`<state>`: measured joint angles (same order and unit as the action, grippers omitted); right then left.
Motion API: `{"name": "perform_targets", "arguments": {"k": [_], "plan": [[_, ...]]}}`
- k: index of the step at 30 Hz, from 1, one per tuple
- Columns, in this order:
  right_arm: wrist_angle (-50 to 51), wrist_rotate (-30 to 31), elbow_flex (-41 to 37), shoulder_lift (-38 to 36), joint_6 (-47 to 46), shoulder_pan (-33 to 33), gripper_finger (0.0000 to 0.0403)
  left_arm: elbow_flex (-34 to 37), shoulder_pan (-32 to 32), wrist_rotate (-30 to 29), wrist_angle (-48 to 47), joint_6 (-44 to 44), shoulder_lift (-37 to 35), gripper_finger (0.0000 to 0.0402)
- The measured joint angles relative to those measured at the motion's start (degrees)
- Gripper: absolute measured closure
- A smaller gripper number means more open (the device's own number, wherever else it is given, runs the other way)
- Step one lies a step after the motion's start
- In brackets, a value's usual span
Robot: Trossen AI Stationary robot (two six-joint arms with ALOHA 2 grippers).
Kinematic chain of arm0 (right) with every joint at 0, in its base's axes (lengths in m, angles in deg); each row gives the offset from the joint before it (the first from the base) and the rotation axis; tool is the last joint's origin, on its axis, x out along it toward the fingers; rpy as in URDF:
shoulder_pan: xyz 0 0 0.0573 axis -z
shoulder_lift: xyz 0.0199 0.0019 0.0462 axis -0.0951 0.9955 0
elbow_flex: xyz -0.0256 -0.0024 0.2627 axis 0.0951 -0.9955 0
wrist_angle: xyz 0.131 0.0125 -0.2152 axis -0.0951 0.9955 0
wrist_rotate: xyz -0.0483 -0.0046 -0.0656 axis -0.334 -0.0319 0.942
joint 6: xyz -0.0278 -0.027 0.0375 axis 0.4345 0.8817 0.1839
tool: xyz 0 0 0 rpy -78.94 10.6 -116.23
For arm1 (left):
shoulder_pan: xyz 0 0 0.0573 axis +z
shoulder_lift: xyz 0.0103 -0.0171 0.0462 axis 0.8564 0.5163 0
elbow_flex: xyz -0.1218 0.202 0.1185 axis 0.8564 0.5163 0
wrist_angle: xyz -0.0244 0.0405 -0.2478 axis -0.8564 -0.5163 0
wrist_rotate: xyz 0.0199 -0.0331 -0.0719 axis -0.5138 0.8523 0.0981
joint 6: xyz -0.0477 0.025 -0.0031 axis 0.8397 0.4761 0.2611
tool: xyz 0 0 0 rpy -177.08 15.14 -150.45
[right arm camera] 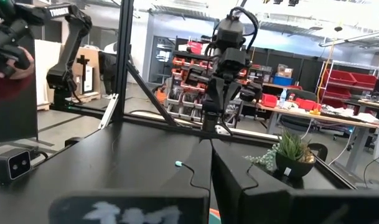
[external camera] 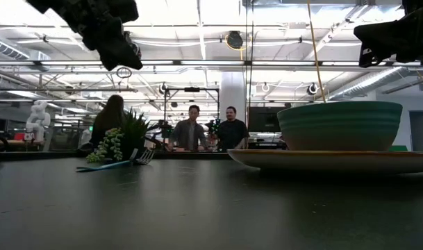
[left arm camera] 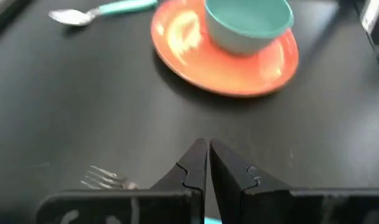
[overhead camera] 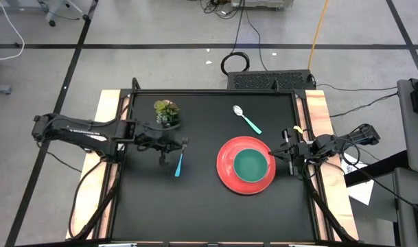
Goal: Set table place
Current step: Put the blue fork on the orange plate to the left of the green bowl
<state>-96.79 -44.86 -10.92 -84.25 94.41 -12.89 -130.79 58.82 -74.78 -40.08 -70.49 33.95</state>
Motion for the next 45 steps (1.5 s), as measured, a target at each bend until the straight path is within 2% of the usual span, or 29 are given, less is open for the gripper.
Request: {"name": "perform_targets", "arguments": {"k": [6,10,18,24,31,34,45], "plan": [[0.0,0.0,0.0,0.0,1.1,0.0,0.0403,-5.0,6.0,10.7,-7.4,-6.2,4.7,0.0378],[0.0,0.0,0.0,0.0,1.2,0.0,0.0403,-6.3,9.5,14.1,-10.3,-10.2,6.5,0.0378],[0.0,0.0,0.0,0.0,0.5,0.0,0.0403,-6.4,16.0,15.4,-9.9,2.2,8.9,0.0378],[0.0,0.0,0.0,0.0,0.3,0.0,0.0403,-6.4,16.6,16.3,-10.4,4.0,12.0,0.0378],[0.0,0.0,0.0,0.0,0.2,0.0,0.0403,-6.4,17.3,19.4,-12.2,10.8,18.0,0.0378],[0.0,0.0,0.0,0.0,0.2,0.0,0.0403,-6.4,17.0,20.4,-13.1,6.9,19.7,0.0378],[0.2,0.0,0.0,0.0,0.2,0.0,0.0403,-6.4,14.7,17.8,-13.4,-22.9,20.1,0.0378]]}}
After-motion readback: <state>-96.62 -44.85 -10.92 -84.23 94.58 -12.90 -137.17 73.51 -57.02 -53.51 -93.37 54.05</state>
